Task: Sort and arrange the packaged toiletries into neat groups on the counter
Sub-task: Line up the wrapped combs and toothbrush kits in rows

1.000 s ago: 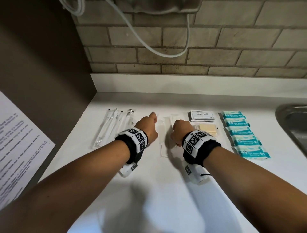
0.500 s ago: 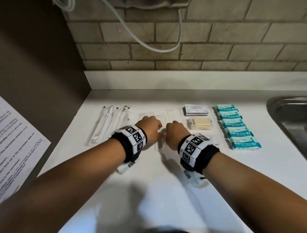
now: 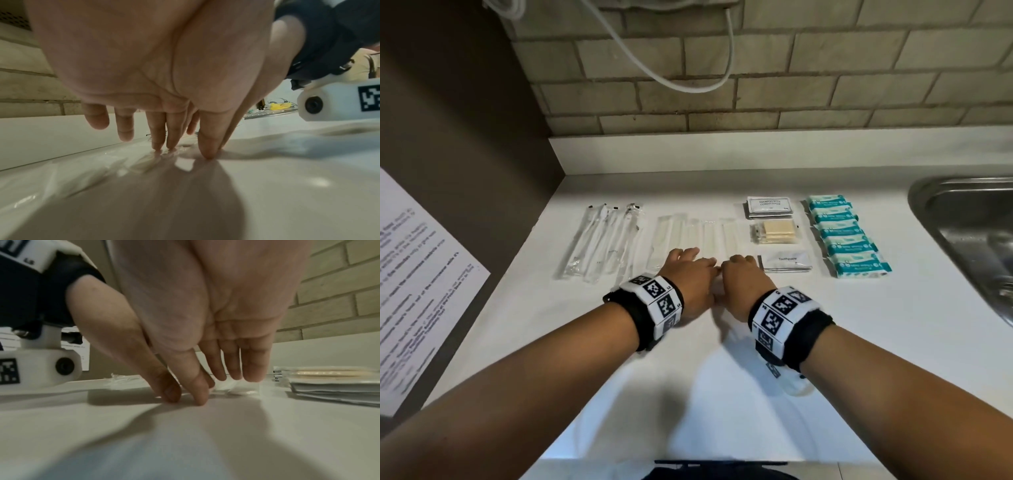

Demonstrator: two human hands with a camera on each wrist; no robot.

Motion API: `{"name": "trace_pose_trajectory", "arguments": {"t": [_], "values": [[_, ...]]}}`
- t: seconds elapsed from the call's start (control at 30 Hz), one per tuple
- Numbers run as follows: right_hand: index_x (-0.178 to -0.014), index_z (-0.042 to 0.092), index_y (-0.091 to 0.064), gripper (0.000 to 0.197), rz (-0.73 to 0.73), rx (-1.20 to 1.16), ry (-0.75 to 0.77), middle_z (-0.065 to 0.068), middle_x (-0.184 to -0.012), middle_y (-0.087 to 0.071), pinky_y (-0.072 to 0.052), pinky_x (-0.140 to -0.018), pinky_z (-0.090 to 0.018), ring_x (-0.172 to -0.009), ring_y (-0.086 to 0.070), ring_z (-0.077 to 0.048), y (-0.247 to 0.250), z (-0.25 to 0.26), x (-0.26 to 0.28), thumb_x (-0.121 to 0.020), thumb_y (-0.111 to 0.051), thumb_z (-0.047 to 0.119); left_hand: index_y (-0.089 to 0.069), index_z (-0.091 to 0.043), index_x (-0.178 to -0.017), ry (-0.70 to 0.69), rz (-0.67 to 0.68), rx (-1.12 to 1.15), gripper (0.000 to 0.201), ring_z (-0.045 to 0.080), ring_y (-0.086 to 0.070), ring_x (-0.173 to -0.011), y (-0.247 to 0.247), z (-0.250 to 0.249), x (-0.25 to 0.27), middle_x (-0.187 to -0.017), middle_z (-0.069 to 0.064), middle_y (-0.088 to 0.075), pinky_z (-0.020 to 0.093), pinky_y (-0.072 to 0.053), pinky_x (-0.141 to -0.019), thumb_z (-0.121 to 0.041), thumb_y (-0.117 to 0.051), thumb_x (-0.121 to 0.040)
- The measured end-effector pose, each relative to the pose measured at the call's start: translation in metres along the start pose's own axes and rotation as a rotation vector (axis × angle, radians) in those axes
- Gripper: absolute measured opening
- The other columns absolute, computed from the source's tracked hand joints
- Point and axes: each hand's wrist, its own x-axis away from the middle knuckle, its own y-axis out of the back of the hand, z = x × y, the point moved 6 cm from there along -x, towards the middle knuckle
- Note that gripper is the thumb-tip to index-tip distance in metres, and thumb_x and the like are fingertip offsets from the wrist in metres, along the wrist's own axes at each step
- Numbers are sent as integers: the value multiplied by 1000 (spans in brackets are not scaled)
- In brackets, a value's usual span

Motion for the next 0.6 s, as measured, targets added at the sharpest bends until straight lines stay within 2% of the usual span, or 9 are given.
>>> {"name": "trace_pose_trajectory", "arguments": {"t": [0.1, 0.2, 0.37, 0.6], "values": [[-129, 6, -52, 42, 35, -8, -8, -12, -130, -47, -42, -103, -39, -128, -39, -29, -5, -5, 3, -94, -54, 29, -32, -28, -148, 17, -41, 13, 60, 26, -14, -147, 3, -5, 6, -158, -6, -26, 44, -11, -117, -45, -47, -92], [-129, 10, -56, 38, 95, 12, -2, -13, -131, -46, -43, -102, -41, -130, -37, -30, -6, -7, 3, -95, -48, 25, -34, -26, -147, 33, -17, -3, 57, 25, -17, -146, 1, -9, 8, -157, -6, -29, 44, -13, -115, -43, -44, -94], [-128, 10, -56, 38, 113, 40, 36, -14, -130, -44, -43, -102, -41, -128, -36, -31, -9, -5, -3, -95, -50, 27, -30, -27, -149, 60, 24, -9, 60, 24, -12, -148, 0, -8, 2, -159, -5, -23, 45, -8, -115, -45, -42, -93], [-123, 12, -61, 35, 121, 15, 16, -12, -132, -43, -41, -105, -42, -130, -35, -31, -11, -11, -3, -93, -52, 27, -32, -26, -148, 58, 39, -10, 59, 25, -12, -148, 0, -8, 3, -160, -4, -22, 46, -10, -116, -47, -43, -93]]}}
